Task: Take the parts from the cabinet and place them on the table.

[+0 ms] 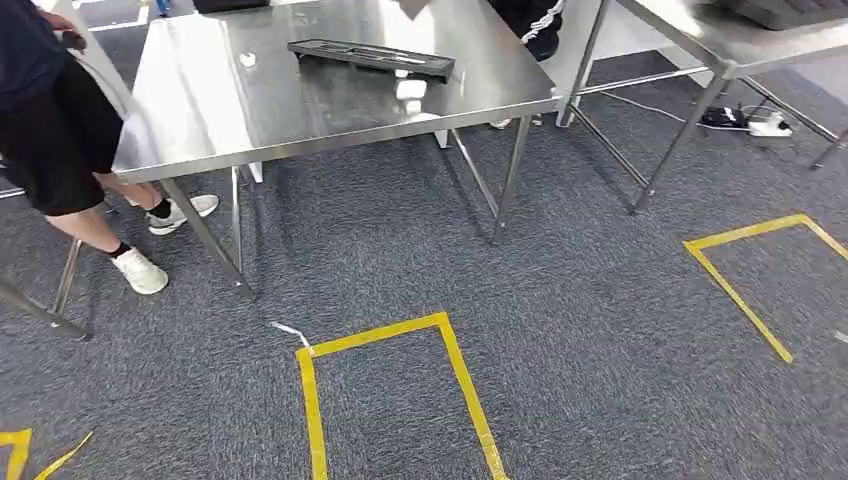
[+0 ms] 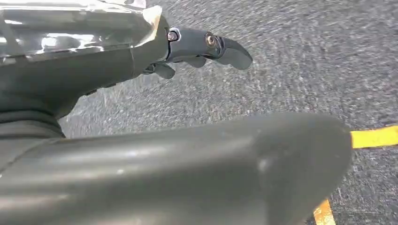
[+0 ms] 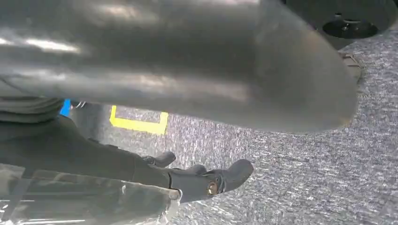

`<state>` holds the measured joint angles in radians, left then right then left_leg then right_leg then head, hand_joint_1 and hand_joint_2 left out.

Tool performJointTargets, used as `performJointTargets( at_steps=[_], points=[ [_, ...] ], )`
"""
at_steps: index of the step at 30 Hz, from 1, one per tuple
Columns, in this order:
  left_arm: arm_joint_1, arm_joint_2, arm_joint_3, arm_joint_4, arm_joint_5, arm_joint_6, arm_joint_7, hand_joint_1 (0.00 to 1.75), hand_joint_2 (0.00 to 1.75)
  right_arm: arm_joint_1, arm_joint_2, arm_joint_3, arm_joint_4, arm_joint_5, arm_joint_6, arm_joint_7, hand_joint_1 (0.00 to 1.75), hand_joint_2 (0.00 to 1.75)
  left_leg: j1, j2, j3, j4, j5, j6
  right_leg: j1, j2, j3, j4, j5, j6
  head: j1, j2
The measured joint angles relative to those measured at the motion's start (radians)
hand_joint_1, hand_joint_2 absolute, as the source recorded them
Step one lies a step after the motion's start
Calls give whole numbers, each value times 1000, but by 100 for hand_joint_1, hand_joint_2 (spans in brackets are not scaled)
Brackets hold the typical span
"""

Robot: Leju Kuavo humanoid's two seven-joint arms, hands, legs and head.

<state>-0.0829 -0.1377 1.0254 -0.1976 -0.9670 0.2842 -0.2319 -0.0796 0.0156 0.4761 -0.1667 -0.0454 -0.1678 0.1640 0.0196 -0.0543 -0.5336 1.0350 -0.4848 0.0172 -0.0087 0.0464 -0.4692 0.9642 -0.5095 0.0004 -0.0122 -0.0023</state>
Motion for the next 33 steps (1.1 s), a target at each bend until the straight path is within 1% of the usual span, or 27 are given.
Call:
performJointTargets(
  at_steps=[1, 4, 5, 6, 7, 9, 10, 11, 12, 14, 15, 16, 17, 18, 20, 21, 22, 23, 25, 26, 27, 28, 29, 30, 31, 32, 33],
  points=[
    [1, 2, 0, 0, 0, 1, 0, 0, 0, -4, 2, 0, 0, 0, 0, 0, 0, 0, 3, -13, 13, -14, -4, 2, 12, 8, -13, 9, 2, 4, 1, 0],
    [-2, 2, 0, 0, 0, 2, 0, 0, 0, -6, 3, 0, 0, 2, 1, 5, 0, 0, -8, 17, 8, -33, -13, 11, 4, 32, -32, 9, 12, 26, -2, 0],
    [-4, 2, 0, 0, 0, 3, 0, 0, 0, -6, 2, 0, 0, 4, 1, 7, 0, 0, 1, 27, 8, -45, -5, 18, 13, 40, -40, 11, 12, 33, 0, 0],
    [-4, 0, 0, 0, 0, 3, 0, 0, 0, -5, 0, 0, 0, 6, 1, 9, 0, 0, 2, 38, 10, -51, -1, 23, 6, 7, -49, 32, -1, 34, -3, 0],
    [-3, 0, 0, 0, 0, 4, 0, 0, 0, -8, 1, 0, 0, 9, 1, 11, 0, 0, 2, 47, 7, -53, 2, 30, 8, -15, -76, 83, -29, 31, 8, 0],
    [-2, -1, 0, 0, 0, 4, 0, 0, 0, -13, 0, 0, 0, 11, 1, 14, 0, 0, -1, 73, 1, -52, 3, 31, 4, -30, -161, 249, -95, 27, 11, 0],
    [0, -1, 1, 0, 0, 3, -1, 0, 0, -13, 0, 0, 0, 11, 1, 15, 0, 0, -1, 87, -1, -52, 4, 31, 2, -32, -197, 324, -115, 31, 12, 0],
    [0, -1, 1, 0, 0, 0, -2, 0, 0, -11, 0, 0, 0, 11, 1, 16, 0, 0, 0, 98, -1, -52, 4, 30, -2, -34, -206, 343, -113, 39, 11, 0],
    [0, -1, 1, 0, 0, -1, -3, 0, 0, -8, 0, 0, 1, 11, 1, 16, 0, 0, 0, 107, -1, -52, 5, 29, -6, -37, -192, 315, -95, 50, 13, 0],
    [0, -1, 1, 0, 0, -6, -5, 0, 0, -6, -2, 0, 1, 11, -2, 16, 0, 0, 3, 126, 3, -51, 5, 25, -14, -58, -100, 138, -23, 76, 12, 0],
    [0, -1, 1, 0, 0, -8, -5, 0, 0, -6, -2, 0, 1, 11, -5, 16, 0, 0, 3, 136, 6, -50, 4, 18, -17, -97, -45, 35, 10, 84, 13, 0],
    [0, 3, 1, 0, 0, -9, -5, 0, 0, -7, 7, 0, 1, 11, -8, 14, 0, 0, -7, 142, 7, -47, 1, 8, -10, -125, -37, 9, 15, 75, 15, 0],
    [0, 2, 1, 0, 0, -9, -5, 0, 0, -5, 5, 0, 1, 11, -11, 13, 0, 0, -8, 149, 7, -48, 1, 2, -7, -106, -37, 11, 21, 60, 8, 0],
    [0, 4, 1, 0, 0, -8, -5, 0, 0, -2, 8, 0, 1, 11, -11, 13, 0, 0, -8, 156, 9, -48, 3, -4, -6, -100, -51, 15, 19, 55, 7, 0],
    [-2, 5, 2, 0, 2, -2, 13, 0, 0, 4, 8, 1, 2, 14, -11, 13, 0, 0, -4, 174, 14, -51, 1, -15, -5, -81, -53, 15, 23, 39, 8, 0],
    [-2, 6, 3, 0, 6, 2, 21, 0, 0, 6, 11, 3, 3, 19, -11, 13, 0, 0, 4, 138, 9, -37, -13, -26, -23, -70, -46, 12, 29, 29, 7, 0],
    [-2, 8, 5, 0, 10, 8, 24, 0, 0, 5, 11, 4, 3, 22, -11, 15, 0, 0, 4, 94, -9, 1, -47, -26, -20, -62, -49, 13, 33, 22, 4, 0],
    [0, 8, 8, 0, 18, 15, 27, 0, 0, 2, 14, 6, 3, 29, -9, 15, 0, 0, 3, 68, -45, 81, -97, -25, -18, -53, -53, 13, 36, 12, 3, 0],
    [3, 8, 15, 0, 28, 30, 32, 0, 0, -5, 18, 15, 3, 40, 1, 21, 0, 0, 2, 54, -120, 241, -164, -24, -10, -31, -59, 15, 38, 8, 3, 0],
    [4, 7, 19, 0, 35, 37, 32, 0, 0, -6, 18, 20, 3, 46, 5, 28, 0, 0, 2, 52, -140, 280, -165, -23, -7, -18, -59, 15, 38, 8, 3, 0],
    [4, 7, 21, 0, 39, 45, 32, 0, 0, -8, 18, 22, 3, 51, 10, 33, 0, 0, 2, 52, -135, 266, -143, -19, -6, -6, -58, 16, 38, 8, 3, 0],
    [4, 5, 24, 0, 44, 51, 31, 0, 0, -11, 18, 23, 4, 55, 11, 37, 0, 0, 2, 50, -109, 209, -101, -16, -6, 7, -56, 17, 38, 8, 3, 0],
    [3, 5, 28, 0, 47, 53, 30, 0, 0, -15, 18, 26, 4, 56, 13, 40, 0, 0, 3, 41, -68, 122, -51, -12, -6, 21, -55, 19, 38, 8, 3, 0],
    [3, 4, 34, 0, 48, 56, 27, 0, 0, -22, 18, 30, 4, 59, 16, 41, 0, 0, 4, 9, -26, 33, -10, -8, -6, 34, -55, 22, 38, 9, 3, 0],
    [3, 4, 37, 0, 51, 58, 24, 0, 0, -29, 21, 34, 4, 60, 18, 42, 0, 0, 7, -50, -8, -13, -10, -4, -2, 43, -62, 29, 37, 12, 3, 0],
    [3, 3, 38, 0, 54, 60, 22, 0, 0, -37, 21, 38, 4, 63, 19, 45, 0, 0, 7, -37, -8, -19, -13, -7, 3, 57, -72, 34, 36, 20, 6, 0],
    [3, 3, 40, 0, 57, 63, 22, 0, 0, -40, 22, 41, 4, 65, 19, 45, 0, 0, 2, -29, -10, -19, -12, -5, -3, 63, -79, 33, 39, 27, 5, 0]
  ],
)
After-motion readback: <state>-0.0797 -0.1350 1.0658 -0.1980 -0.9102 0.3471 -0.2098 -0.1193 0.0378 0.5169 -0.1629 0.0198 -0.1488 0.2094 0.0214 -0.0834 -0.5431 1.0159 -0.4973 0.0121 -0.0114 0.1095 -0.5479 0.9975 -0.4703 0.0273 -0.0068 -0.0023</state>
